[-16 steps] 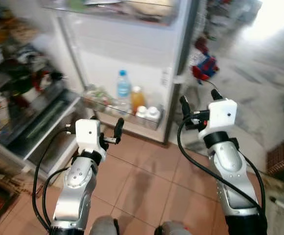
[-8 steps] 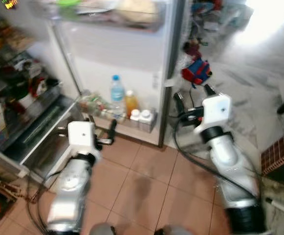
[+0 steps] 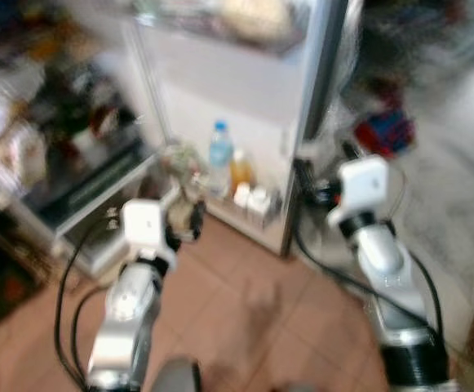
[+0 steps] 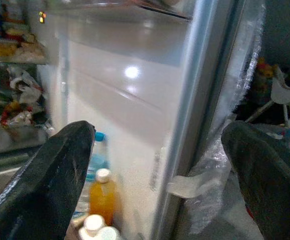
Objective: Restocking fridge
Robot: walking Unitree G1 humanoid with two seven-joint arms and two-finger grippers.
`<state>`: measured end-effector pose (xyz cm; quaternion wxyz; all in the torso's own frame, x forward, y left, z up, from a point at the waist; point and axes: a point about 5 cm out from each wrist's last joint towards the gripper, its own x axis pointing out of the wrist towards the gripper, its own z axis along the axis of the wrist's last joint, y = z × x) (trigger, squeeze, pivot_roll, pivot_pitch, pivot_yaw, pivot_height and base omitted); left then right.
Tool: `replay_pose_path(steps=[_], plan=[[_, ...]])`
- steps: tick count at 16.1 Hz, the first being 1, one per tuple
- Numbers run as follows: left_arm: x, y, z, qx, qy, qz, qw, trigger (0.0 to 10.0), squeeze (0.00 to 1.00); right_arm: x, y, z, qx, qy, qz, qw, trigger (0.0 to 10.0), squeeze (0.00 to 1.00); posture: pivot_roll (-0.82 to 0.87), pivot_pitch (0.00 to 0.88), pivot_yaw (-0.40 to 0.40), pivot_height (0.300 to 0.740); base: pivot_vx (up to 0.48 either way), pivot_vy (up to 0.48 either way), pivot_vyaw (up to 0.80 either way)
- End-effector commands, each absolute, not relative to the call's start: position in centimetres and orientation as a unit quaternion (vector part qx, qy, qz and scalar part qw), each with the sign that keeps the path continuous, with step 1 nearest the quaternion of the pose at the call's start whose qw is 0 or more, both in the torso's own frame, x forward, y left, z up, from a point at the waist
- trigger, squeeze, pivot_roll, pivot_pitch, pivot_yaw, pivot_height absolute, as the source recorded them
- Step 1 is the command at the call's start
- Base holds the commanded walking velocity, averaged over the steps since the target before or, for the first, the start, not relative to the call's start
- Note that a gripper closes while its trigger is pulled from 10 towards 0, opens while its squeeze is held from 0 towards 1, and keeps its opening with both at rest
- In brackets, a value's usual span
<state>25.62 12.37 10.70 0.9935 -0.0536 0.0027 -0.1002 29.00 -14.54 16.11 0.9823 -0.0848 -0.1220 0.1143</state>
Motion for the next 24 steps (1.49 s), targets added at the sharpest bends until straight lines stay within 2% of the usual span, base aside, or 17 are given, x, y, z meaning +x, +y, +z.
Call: replay_pose_path(steps=[1, 6, 8, 14, 18, 20, 24], plan=[[25.7, 13.4, 10.9, -0.044, -0.001, -0.085, 0.995, 10.0, 0.0, 29.1, -13.5, 16.7, -0.075, -0.138, 0.135, 0.978, 10.0, 0.0, 0.04, 0.08, 0.028, 0.74, 0.368, 0.0, 0.64], [25.7, 13.5, 11.0, -0.042, -0.006, -0.082, 0.996, 10.0, 0.0, 28.9, -13.0, 16.6, -0.07, -0.139, 0.156, 0.975, 10.0, 0.0, 0.04, 0.079, 0.03, 0.74, 0.419, 0.0, 0.59], [25.8, 13.5, 10.9, -0.041, -0.005, -0.082, 0.996, 10.0, 0.0, 29.0, -13.0, 16.5, -0.072, -0.14, 0.154, 0.975, 10.0, 0.0, 0.04, 0.077, 0.031, 0.74, 0.397, 0.0, 0.0], [25.1, 13.9, 10.6, -0.031, 0.003, -0.069, 0.997, 10.0, 0.0, 28.3, -16.0, 15.0, -0.097, -0.119, 0.074, 0.985, 10.0, 0.0, 0.04, 0.082, 0.028, 0.74, 0.0, 0.0, 0.0], [23.7, 16.4, 9.8, 0.004, 0.023, -0.001, 1.0, 10.0, 0.0, 29.7, -17.4, 15.2, -0.111, -0.112, 0.032, 0.987, 10.0, 0.0, 0.07, 0.084, 0.024, 0.74, 0.0, 0.0, 0.0], [23.3, 17.0, 9.6, 0.006, 0.027, 0.007, 1.0, 10.0, 0.0, 30.4, -17.1, 15.0, -0.102, -0.107, 0.045, 0.988, 10.0, 0.0, 0.07, 0.083, 0.021, 0.74, 0.0, 0.0, 0.0], [22.8, 16.7, 9.7, -0.002, 0.031, -0.014, 0.999, 10.0, 0.0, 32.3, -15.3, 14.7, -0.049, -0.089, 0.126, 0.987, 10.0, 0.0, 0.09, 0.077, 0.023, 0.74, 0.0, 0.0, 0.0]])
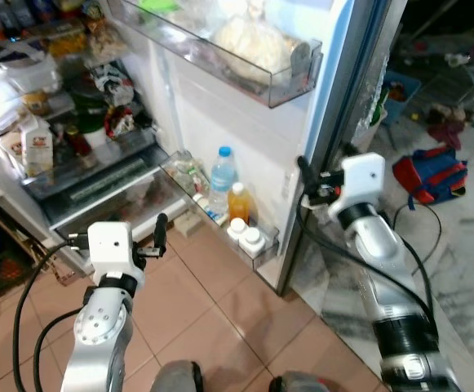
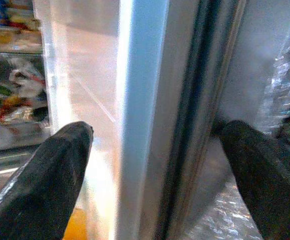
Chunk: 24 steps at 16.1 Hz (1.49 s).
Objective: Restocking fridge
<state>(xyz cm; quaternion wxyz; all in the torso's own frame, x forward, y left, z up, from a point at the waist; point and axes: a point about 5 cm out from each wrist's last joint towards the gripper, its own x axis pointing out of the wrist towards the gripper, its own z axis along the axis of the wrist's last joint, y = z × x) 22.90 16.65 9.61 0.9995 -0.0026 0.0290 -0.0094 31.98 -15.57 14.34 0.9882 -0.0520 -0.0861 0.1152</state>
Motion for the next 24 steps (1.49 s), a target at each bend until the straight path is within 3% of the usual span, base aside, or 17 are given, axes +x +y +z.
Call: replay_pose_path(steps=[1, 12, 16, 19, 24], plan=[[22.6, 16.6, 9.6, -0.004, 0.035, -0.021, 0.999, 10.0, 0.0, 32.5, -15.1, 14.8, -0.043, -0.091, 0.139, 0.985, 10.0, 0.0, 0.09, 0.077, 0.023, 0.74, 0.0, 0.0, 0.0], [22.5, 17.3, 9.1, -0.003, 0.056, -0.024, 0.998, 10.0, 0.0, 30.4, -13.3, 15.0, 0.029, -0.081, 0.336, 0.938, 10.0, 0.0, 0.09, 0.056, 0.036, 0.74, 0.0, 0.0, 0.0], [22.9, 17.0, 9.3, 0.001, 0.053, -0.031, 0.998, 10.0, 0.0, 29.2, -11.7, 15.4, 0.039, -0.089, 0.392, 0.915, 10.0, 0.0, 0.09, 0.052, 0.038, 0.74, 0.0, 0.0, 0.74], [23.2, 17.0, 9.5, -0.001, 0.047, -0.032, 0.998, 10.0, 0.0, 26.7, -10.6, 15.1, 0.045, -0.064, 0.49, 0.868, 10.0, 0.0, 0.08, 0.05, 0.038, 0.74, 0.0, 0.0, 0.8], [23.3, 16.7, 9.8, -0.002, 0.038, -0.035, 0.999, 10.0, 0.0, 25.8, -11.1, 13.9, 0.048, -0.036, 0.49, 0.87, 10.0, 0.0, 0.08, 0.053, 0.039, 0.74, 0.0, 0.0, 0.48]])
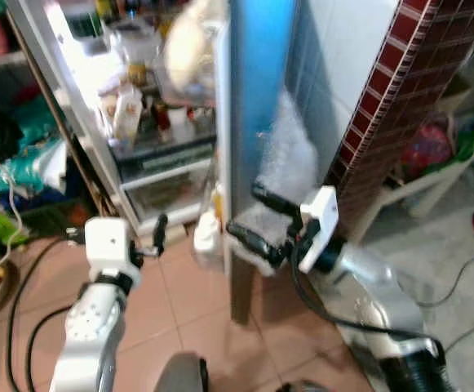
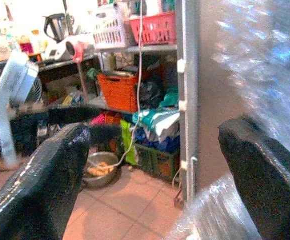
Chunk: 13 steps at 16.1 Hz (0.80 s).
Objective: Restocking fridge
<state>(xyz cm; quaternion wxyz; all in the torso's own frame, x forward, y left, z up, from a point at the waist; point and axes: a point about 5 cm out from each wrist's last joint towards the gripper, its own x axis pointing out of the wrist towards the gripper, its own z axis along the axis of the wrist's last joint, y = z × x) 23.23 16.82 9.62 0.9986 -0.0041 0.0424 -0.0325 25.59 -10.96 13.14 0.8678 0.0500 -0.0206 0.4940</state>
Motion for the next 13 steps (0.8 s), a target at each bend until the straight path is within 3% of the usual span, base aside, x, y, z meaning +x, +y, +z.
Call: replay_pose_path(steps=[1, 3, 4, 8, 10, 13], plan=[[23.4, 16.6, 9.9, -0.004, 0.037, -0.036, 0.999, 10.0, 0.0, 25.2, -11.4, 13.5, 0.051, -0.024, 0.514, 0.856, 10.0, 0.0, 0.08, 0.056, 0.037, 0.74, 0.0, 0.0, 0.0], [23.4, 16.5, 10.0, -0.004, 0.034, -0.035, 0.999, 10.0, 0.0, 25.0, -12.0, 13.5, 0.048, -0.021, 0.525, 0.849, 10.0, 0.0, 0.07, 0.058, 0.034, 0.74, 0.0, 0.0, 0.0], [23.5, 16.5, 10.0, -0.004, 0.033, -0.035, 0.999, 10.0, 0.0, 25.9, -12.6, 13.5, 0.026, -0.037, 0.483, 0.875, 10.0, 0.0, 0.07, 0.06, 0.032, 0.74, 0.0, 0.0, 0.0], [23.7, 15.6, 10.3, 0.009, 0.022, -0.048, 0.999, 10.0, 0.0, 26.2, -14.5, 10.1, -0.048, -0.004, 0.379, 0.924, 10.0, 0.0, 0.08, 0.069, 0.027, 0.74, 0.0, 0.0, 0.0], [24.1, 14.4, 10.7, 0.015, 0.007, -0.091, 0.996, 10.0, 0.0, 27.8, -16.2, 10.3, -0.081, -0.028, 0.262, 0.961, 10.0, 0.0, 0.07, 0.076, 0.024, 0.74, 0.0, 0.0, 0.0], [23.3, 11.3, 10.3, 0.041, 0.01, -0.226, 0.973, 10.0, 0.0, 27.6, -16.1, 9.9, -0.085, -0.039, 0.234, 0.968, 10.0, 0.0, 0.06, 0.081, 0.017, 0.74, 0.0, 0.0, 0.0]])
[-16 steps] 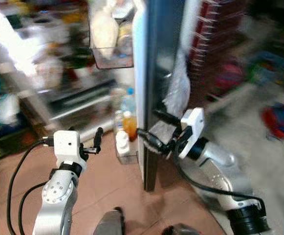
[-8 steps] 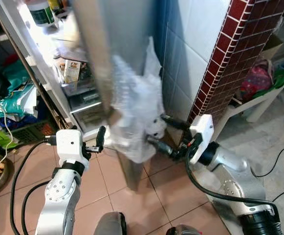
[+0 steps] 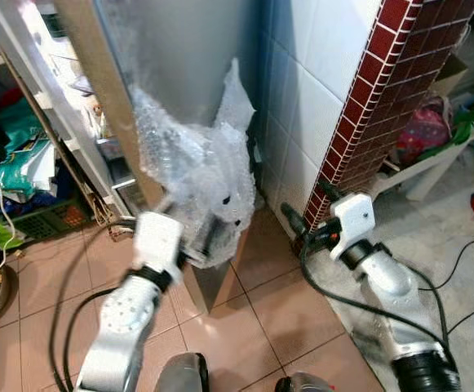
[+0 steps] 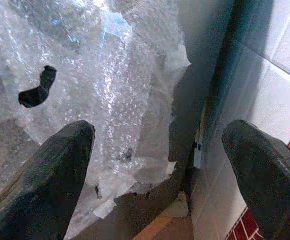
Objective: Restocking fridge
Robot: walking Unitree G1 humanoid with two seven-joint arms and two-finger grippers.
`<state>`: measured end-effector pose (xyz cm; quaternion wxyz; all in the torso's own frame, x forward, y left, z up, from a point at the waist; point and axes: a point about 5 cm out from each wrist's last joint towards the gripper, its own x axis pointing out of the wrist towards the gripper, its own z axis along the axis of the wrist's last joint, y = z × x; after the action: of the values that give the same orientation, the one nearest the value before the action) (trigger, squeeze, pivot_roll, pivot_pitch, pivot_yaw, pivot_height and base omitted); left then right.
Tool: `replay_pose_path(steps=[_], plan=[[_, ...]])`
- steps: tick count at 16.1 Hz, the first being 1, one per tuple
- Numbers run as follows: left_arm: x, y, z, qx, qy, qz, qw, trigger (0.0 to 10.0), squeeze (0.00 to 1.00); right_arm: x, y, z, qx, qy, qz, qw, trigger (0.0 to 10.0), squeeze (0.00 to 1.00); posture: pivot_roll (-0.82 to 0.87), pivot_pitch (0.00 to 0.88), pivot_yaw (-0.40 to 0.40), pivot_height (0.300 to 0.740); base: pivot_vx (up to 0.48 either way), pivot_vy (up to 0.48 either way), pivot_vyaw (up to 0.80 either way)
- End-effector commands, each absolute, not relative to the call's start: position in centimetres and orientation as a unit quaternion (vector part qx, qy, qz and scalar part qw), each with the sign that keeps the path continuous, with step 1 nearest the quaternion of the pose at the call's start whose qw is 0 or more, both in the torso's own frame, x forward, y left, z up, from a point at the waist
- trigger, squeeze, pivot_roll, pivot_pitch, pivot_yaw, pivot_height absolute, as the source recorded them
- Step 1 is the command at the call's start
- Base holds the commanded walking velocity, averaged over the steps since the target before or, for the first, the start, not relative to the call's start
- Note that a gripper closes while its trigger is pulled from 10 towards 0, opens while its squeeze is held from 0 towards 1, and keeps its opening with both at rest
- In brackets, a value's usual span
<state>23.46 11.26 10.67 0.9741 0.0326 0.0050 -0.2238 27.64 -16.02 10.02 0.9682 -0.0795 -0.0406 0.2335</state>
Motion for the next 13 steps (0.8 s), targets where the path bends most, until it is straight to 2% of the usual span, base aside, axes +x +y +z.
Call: replay_pose_path(steps=[1, 3, 6, 9, 10, 11, 12, 13], plan=[[23.5, 11.3, 10.4, 0.043, 0.009, -0.234, 0.971, 10.0, 0.0, 27.6, -15.6, 9.9, -0.085, -0.044, 0.235, 0.967, 10.0, 0.0, 0.06, 0.081, 0.014, 0.74, 0.0, 0.0, 0.0], [24.4, 12.5, 10.1, 0.044, 0.019, -0.179, 0.983, 10.0, 0.0, 27.8, -15.7, 9.9, -0.086, -0.045, 0.233, 0.968, 10.0, 0.0, 0.06, 0.082, 0.013, 0.74, 0.0, 0.0, 0.0], [26.2, 17.7, 9.8, 0.045, 0.025, -0.026, 0.998, 10.0, 0.0, 27.7, -16.0, 9.9, -0.09, -0.047, 0.228, 0.968, 10.0, 0.0, 0.05, 0.085, 0.012, 0.74, 0.0, 0.0, 0.0], [25.3, 22.3, 9.9, 0.08, 0.026, 0.117, 0.99, 10.0, 0.0, 27.4, -15.3, 9.2, -0.07, -0.02, 0.251, 0.965, 10.0, 0.0, 0.06, 0.082, 0.016, 0.74, 0.0, 0.0, 0.0], [25.1, 22.0, 9.7, 0.078, 0.028, 0.113, 0.99, 10.0, 0.0, 27.4, -15.0, 9.2, -0.074, -0.025, 0.257, 0.963, 10.0, 0.0, 0.06, 0.081, 0.013, 0.74, 0.0, 0.0, 0.0], [24.8, 19.7, 9.2, 0.061, 0.03, 0.076, 0.995, 10.0, 0.0, 27.3, -14.4, 9.7, -0.104, -0.049, 0.265, 0.957, 10.0, 0.0, 0.06, 0.079, 0.012, 0.74, 0.0, 0.0, 0.8], [24.7, 18.1, 9.0, 0.047, 0.03, 0.062, 0.997, 10.0, 0.0, 27.7, -14.4, 9.9, -0.095, -0.054, 0.25, 0.962, 10.0, 0.0, 0.06, 0.079, 0.012, 0.74, 0.0, 0.0, 0.8], [24.8, 17.7, 9.0, 0.046, 0.028, 0.058, 0.997, 10.0, 0.0, 27.8, -14.4, 10.0, -0.093, -0.056, 0.244, 0.964, 10.0, 0.0, 0.06, 0.075, 0.012, 0.74, 0.0, 0.0, 0.8]])
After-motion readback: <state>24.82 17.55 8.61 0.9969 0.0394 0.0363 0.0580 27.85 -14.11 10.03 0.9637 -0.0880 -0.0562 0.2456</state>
